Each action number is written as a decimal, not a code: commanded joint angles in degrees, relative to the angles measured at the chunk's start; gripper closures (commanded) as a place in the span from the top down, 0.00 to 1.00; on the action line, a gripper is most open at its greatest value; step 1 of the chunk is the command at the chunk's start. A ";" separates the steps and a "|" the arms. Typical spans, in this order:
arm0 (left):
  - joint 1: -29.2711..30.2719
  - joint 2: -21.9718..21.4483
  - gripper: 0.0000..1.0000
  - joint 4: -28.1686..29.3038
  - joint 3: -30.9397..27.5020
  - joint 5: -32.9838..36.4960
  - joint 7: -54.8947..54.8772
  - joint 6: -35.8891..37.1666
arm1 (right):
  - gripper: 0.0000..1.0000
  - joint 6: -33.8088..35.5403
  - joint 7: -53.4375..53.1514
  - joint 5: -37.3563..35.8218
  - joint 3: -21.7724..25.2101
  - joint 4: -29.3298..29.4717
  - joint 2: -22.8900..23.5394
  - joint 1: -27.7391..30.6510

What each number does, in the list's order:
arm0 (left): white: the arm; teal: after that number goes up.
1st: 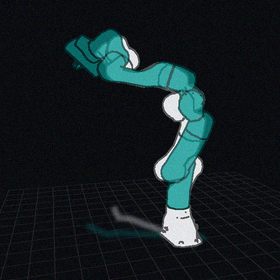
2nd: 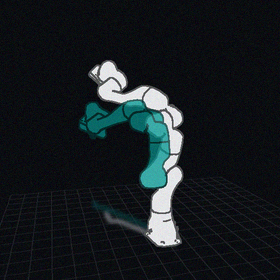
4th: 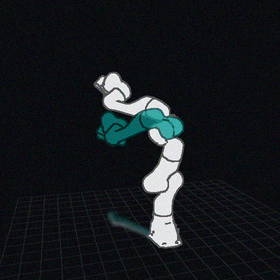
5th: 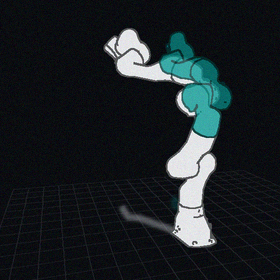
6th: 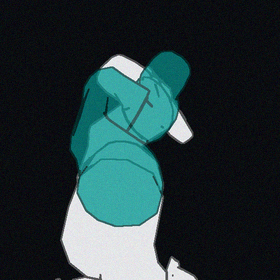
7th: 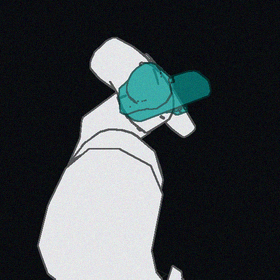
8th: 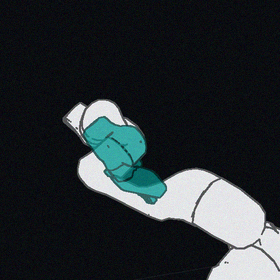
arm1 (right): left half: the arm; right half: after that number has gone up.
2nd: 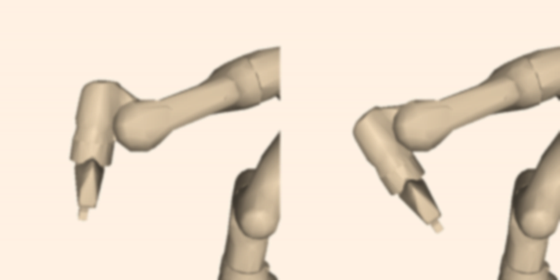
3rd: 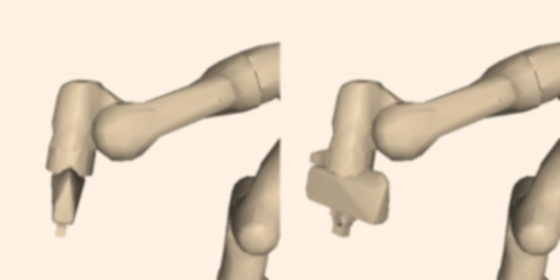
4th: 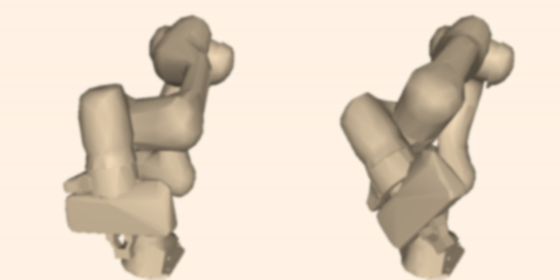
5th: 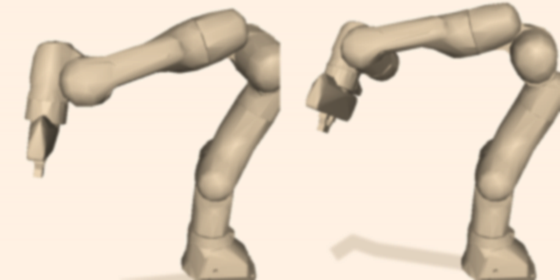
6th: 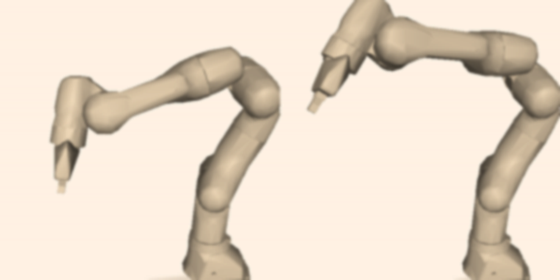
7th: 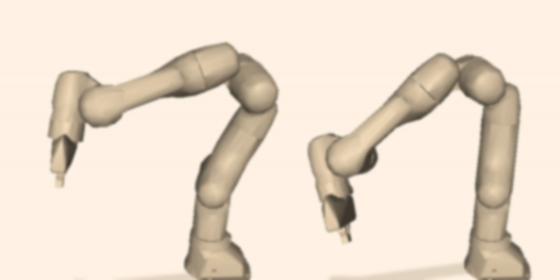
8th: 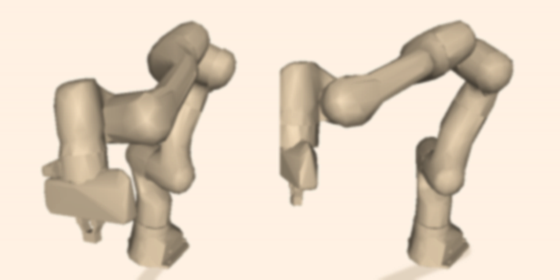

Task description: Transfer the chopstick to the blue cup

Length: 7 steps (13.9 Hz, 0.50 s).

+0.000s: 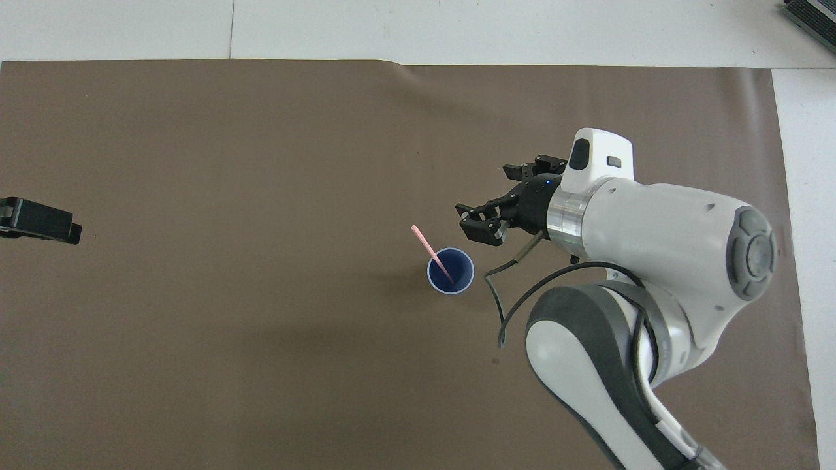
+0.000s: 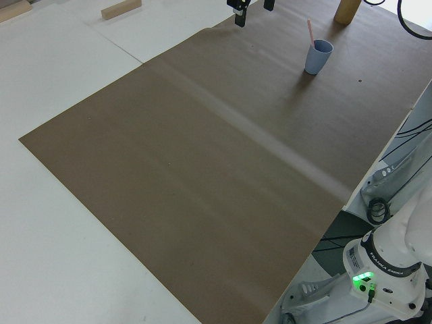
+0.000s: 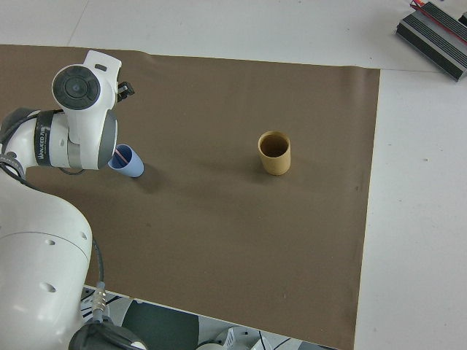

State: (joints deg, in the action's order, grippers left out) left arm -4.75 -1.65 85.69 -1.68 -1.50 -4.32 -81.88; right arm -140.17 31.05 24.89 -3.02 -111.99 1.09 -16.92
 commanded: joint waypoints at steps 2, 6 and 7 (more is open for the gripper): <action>0.62 -0.28 1.00 -0.61 0.45 0.80 -0.51 1.10 | 1.00 14.80 -12.38 -10.01 -0.49 9.40 -0.21 5.49; 0.71 -0.28 1.00 -0.70 0.45 0.88 -0.60 1.02 | 1.00 25.17 -24.09 -21.27 -0.23 15.91 -0.56 8.30; 0.71 -0.28 1.00 -0.61 0.45 0.80 -0.60 0.84 | 1.00 29.91 -26.20 -22.94 -0.23 18.45 -0.47 9.26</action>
State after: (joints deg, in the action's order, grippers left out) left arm -4.75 -1.65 85.69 -1.66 -1.50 -4.32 -81.88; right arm -116.85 9.06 5.42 -2.69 -98.10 0.10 -9.83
